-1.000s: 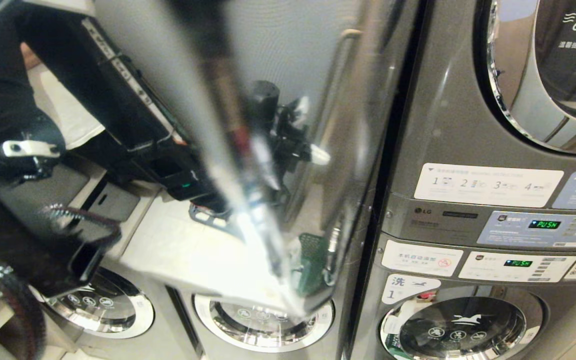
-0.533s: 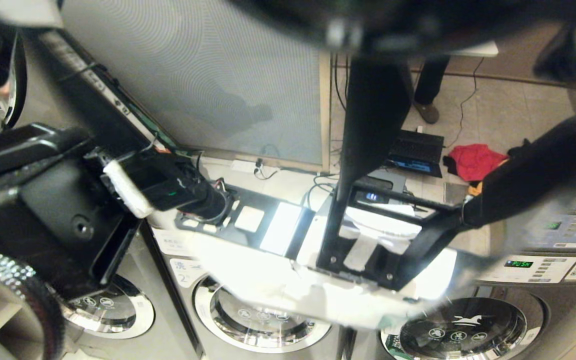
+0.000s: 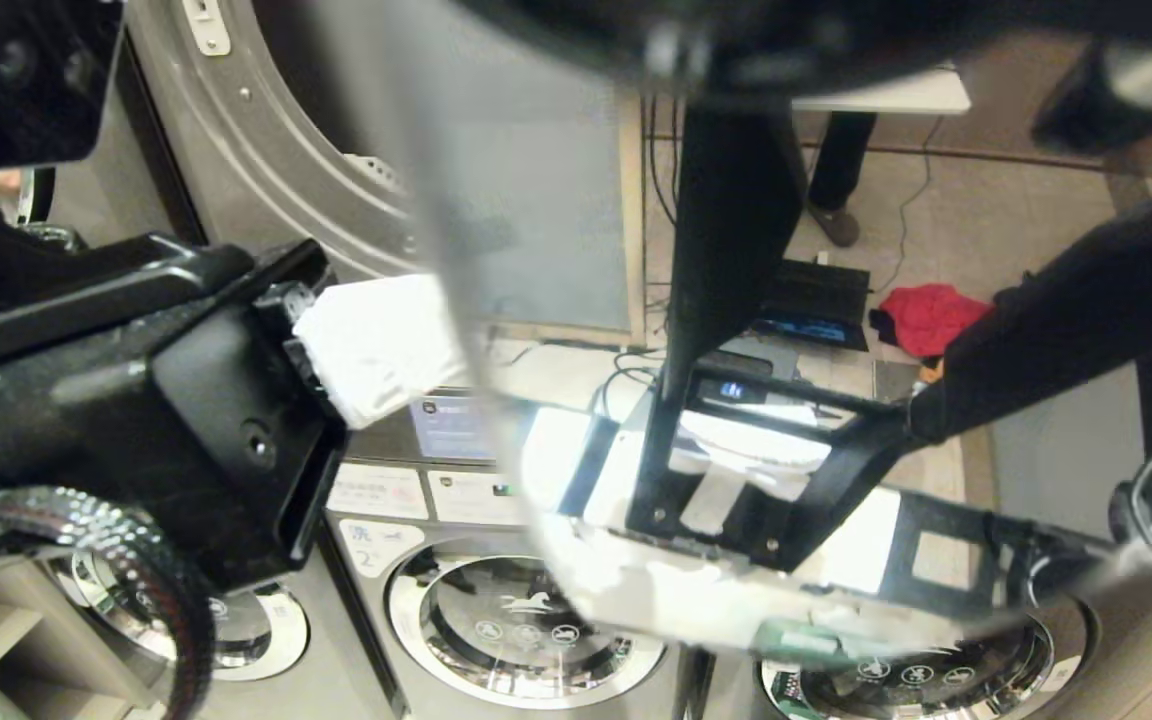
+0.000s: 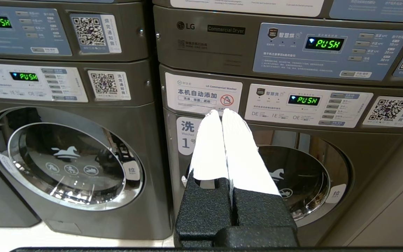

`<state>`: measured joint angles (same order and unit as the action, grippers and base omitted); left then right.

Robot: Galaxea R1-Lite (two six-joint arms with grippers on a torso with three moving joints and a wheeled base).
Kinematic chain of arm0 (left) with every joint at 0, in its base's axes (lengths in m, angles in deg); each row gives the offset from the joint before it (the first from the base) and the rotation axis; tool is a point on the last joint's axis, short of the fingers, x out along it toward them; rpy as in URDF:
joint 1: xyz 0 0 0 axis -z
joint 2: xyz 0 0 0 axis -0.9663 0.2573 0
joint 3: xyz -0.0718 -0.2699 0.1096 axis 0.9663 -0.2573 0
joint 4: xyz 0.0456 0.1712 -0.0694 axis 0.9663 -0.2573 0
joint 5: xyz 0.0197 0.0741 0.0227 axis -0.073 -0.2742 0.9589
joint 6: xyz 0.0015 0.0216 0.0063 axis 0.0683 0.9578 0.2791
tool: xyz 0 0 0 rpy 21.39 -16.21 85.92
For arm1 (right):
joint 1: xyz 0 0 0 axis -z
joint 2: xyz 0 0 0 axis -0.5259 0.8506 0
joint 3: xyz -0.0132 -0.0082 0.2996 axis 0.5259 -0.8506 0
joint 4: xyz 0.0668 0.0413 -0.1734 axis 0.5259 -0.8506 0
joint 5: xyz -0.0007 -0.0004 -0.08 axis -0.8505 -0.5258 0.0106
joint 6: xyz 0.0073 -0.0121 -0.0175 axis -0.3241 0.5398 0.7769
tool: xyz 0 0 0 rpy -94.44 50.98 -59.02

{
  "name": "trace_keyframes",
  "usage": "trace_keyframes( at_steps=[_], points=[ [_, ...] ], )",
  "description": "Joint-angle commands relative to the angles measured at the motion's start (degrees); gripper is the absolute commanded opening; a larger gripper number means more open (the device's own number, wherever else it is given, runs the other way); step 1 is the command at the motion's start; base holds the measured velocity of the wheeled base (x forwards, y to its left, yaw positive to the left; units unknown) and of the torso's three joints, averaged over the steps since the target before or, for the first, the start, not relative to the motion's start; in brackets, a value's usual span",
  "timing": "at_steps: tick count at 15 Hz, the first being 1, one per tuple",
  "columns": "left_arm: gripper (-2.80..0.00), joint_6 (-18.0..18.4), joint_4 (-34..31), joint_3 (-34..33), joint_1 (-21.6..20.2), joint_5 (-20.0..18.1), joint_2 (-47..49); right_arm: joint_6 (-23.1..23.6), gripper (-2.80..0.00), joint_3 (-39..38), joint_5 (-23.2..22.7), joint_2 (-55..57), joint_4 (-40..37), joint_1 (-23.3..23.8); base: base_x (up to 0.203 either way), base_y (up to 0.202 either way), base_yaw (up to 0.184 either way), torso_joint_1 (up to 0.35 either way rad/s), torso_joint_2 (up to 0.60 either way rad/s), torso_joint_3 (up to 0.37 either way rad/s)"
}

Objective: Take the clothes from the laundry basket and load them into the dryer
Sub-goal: Open the dryer

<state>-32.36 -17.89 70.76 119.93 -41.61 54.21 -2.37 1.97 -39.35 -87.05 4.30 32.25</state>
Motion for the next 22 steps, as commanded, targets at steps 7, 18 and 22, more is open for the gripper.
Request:
trace_keyframes(
  at_steps=[7,18,22],
  points=[
    [-2.8,0.3,0.4,1.4,2.3,0.7,2.1,0.0,-2.8,-1.0,0.0,0.0,0.1,0.0,0.0,0.0,0.0,0.0,0.0,0.0],
    [-2.8,0.3,0.5,1.1,2.4,2.2,2.3,-0.1,-2.8,-1.0,0.0,0.0,0.1,0.0,0.0,0.0,0.0,0.0,0.0,0.0],
    [-2.8,0.2,0.5,0.5,2.4,2.4,2.4,-0.4,-2.8,-1.1,-0.1,0.0,0.1,0.0,0.0,0.0,0.0,0.0,0.0,0.0]
  ],
)
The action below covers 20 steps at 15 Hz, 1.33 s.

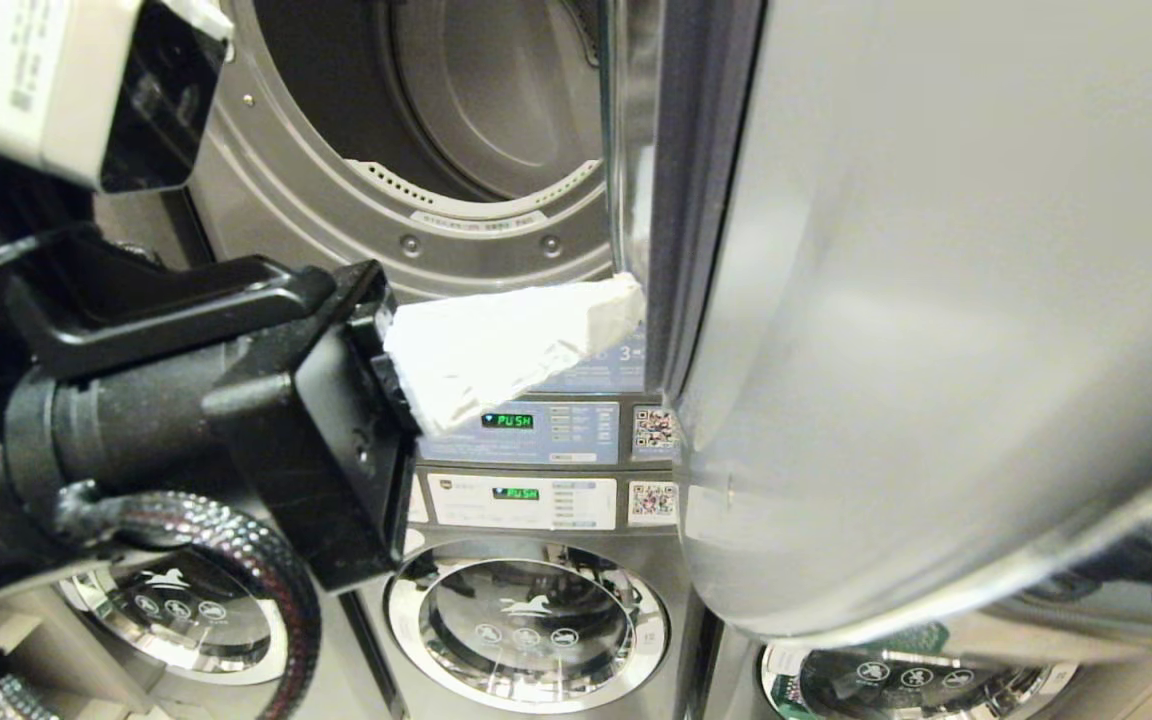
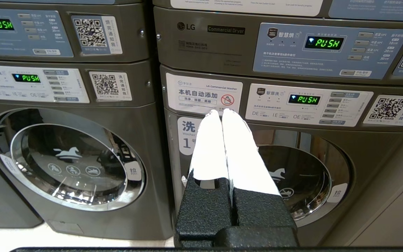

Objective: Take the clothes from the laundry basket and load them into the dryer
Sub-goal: Open the dryer

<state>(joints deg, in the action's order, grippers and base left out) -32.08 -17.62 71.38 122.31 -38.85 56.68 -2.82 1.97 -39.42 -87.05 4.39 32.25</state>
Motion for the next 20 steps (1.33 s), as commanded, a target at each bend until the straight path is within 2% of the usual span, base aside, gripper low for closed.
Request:
trace_keyframes(
  at_steps=[1,7,12,16,20],
  points=[
    [-2.8,0.0,0.2,-0.1,0.0,0.4,0.1,0.0,-2.8,-1.1,0.0,0.0,0.0,0.0,0.0,0.0,0.0,0.0,0.0,0.0],
    [-2.8,0.0,-0.1,-1.0,0.0,5.8,-1.5,0.0,-2.8,-1.1,0.0,0.0,0.0,0.0,0.0,0.0,0.0,0.0,0.0,0.0],
    [-2.8,0.1,-5.7,-1.7,0.1,12.0,-5.4,0.0,-2.8,-1.1,0.0,0.0,0.0,0.0,0.0,0.0,0.0,0.0,0.0,0.0],
    [-2.8,0.7,-7.1,-3.0,0.0,13.2,-6.7,0.0,-2.8,-1.1,0.0,0.0,0.0,0.0,0.0,0.0,0.0,0.0,0.0,0.0],
    [-2.8,3.1,-9.5,-2.0,0.0,13.6,-6.7,0.0,-2.8,-1.1,0.0,0.0,0.0,0.0,0.0,0.0,0.0,0.0,0.0,0.0]
  ],
)
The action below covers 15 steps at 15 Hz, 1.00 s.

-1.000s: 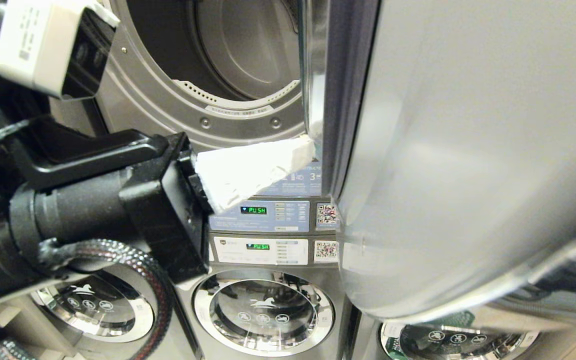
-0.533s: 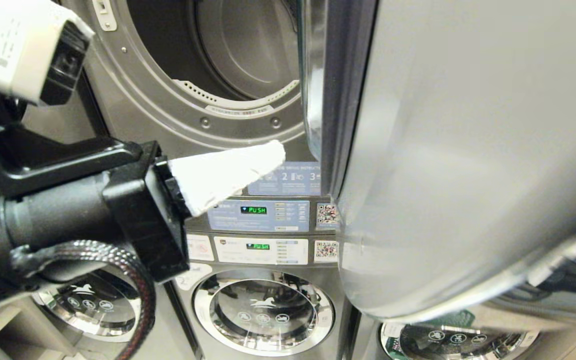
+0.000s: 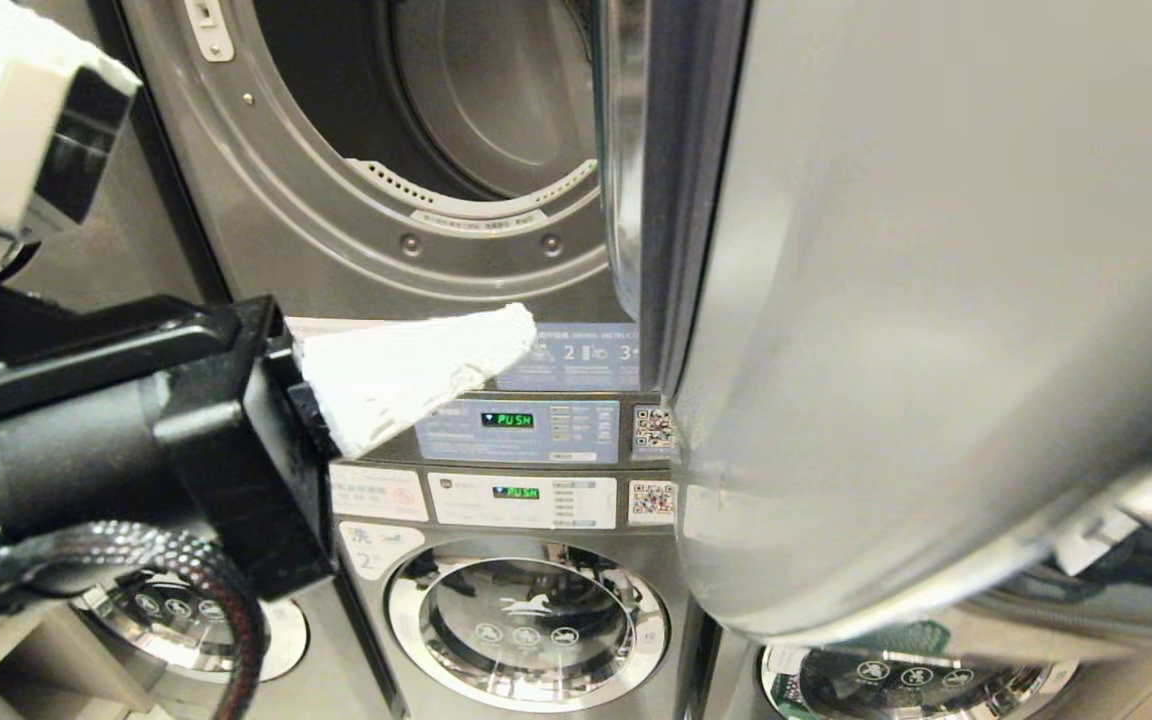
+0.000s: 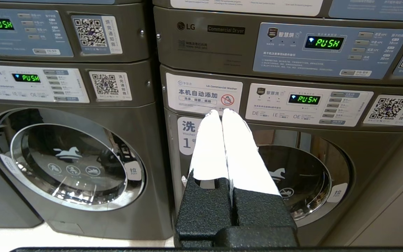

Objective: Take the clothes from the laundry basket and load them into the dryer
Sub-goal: Open the dryer

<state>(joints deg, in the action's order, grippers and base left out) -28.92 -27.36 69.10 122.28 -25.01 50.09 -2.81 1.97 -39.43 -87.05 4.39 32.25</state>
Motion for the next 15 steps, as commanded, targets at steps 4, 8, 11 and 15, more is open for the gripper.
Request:
trace_keyframes(
  at_steps=[4,8,11,15],
  points=[
    [-2.8,0.1,-1.9,1.4,0.0,0.5,-0.6,0.0,-2.8,-1.1,0.0,0.0,0.0,0.0,0.0,0.0,0.0,0.0,0.0,0.0],
    [-2.8,0.1,-1.9,0.5,0.0,0.5,-0.6,0.0,-2.8,-1.1,0.0,0.0,0.0,0.0,0.0,0.0,0.0,0.002,0.0,0.018],
    [-2.8,0.1,-1.9,0.2,0.0,0.5,-0.7,0.0,-2.8,-1.1,0.0,0.0,0.0,0.0,0.0,0.0,0.0,0.005,0.0,0.158],
    [-2.8,-0.1,-1.6,0.2,-0.1,0.3,-0.8,0.0,-2.8,-1.1,0.0,0.0,0.0,0.0,0.0,0.0,0.0,0.002,0.0,0.09]
  ],
)
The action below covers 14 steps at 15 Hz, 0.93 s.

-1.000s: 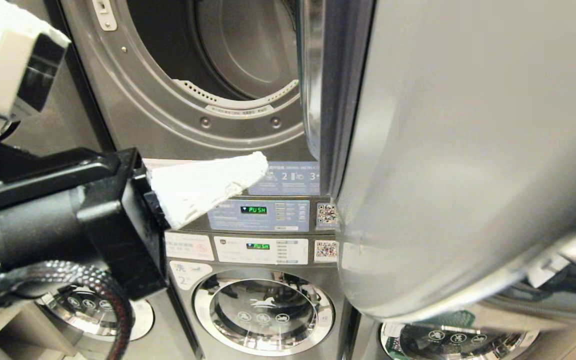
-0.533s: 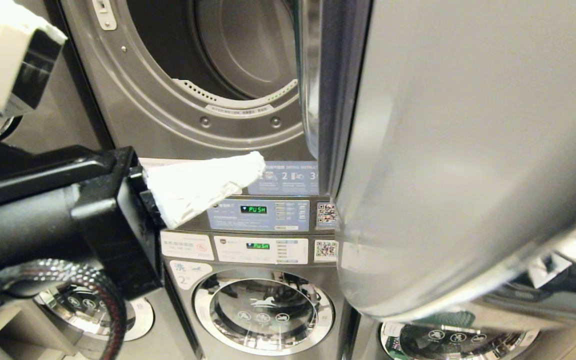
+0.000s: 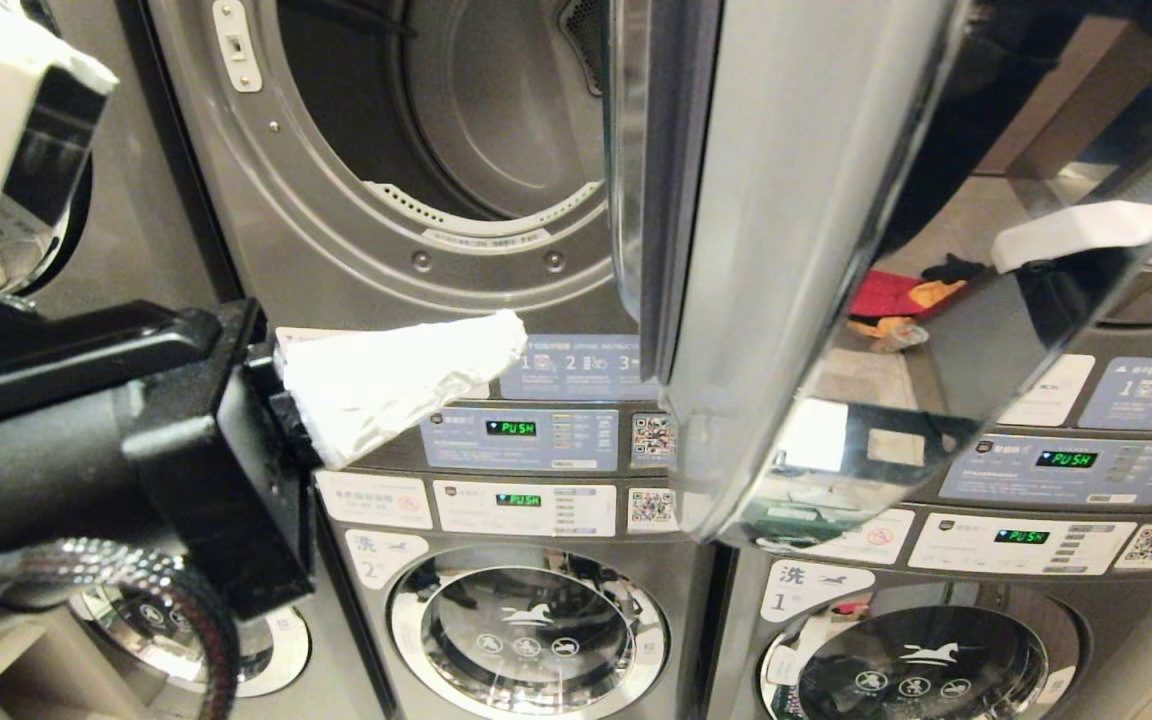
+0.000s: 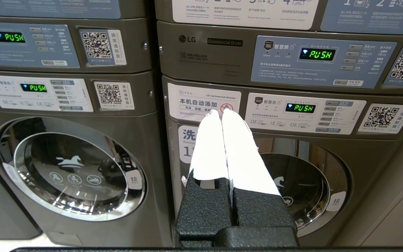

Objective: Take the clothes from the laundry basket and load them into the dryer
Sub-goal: Open the dryer

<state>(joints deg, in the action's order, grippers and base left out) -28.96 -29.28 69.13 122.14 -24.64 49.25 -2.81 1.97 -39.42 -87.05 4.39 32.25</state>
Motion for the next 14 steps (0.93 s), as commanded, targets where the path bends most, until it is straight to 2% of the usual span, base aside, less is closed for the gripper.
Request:
trace_keyframes(
  at_steps=[1,3,7,14],
  points=[
    [-2.8,-0.2,0.3,1.1,-0.2,-0.2,0.5,0.0,-2.8,-1.1,0.0,0.0,0.0,0.0,0.0,0.0,0.0,0.0,0.0,0.0],
    [-2.8,-0.3,0.3,3.5,-0.2,-0.6,3.6,0.0,-2.8,-1.1,0.0,0.0,0.0,0.0,0.0,0.0,0.0,0.0,0.0,0.0],
    [-2.8,-0.5,0.4,12.8,-0.1,-1.1,11.4,0.0,-2.8,-1.1,0.0,0.0,0.0,0.0,0.0,0.0,0.0,0.0,0.0,0.0],
    [-2.8,-0.3,0.4,14.6,2.3,-3.5,13.8,0.0,-2.8,-1.1,0.0,0.0,0.0,0.0,0.0,0.0,0.0,0.0,0.0,0.0]
  ],
)
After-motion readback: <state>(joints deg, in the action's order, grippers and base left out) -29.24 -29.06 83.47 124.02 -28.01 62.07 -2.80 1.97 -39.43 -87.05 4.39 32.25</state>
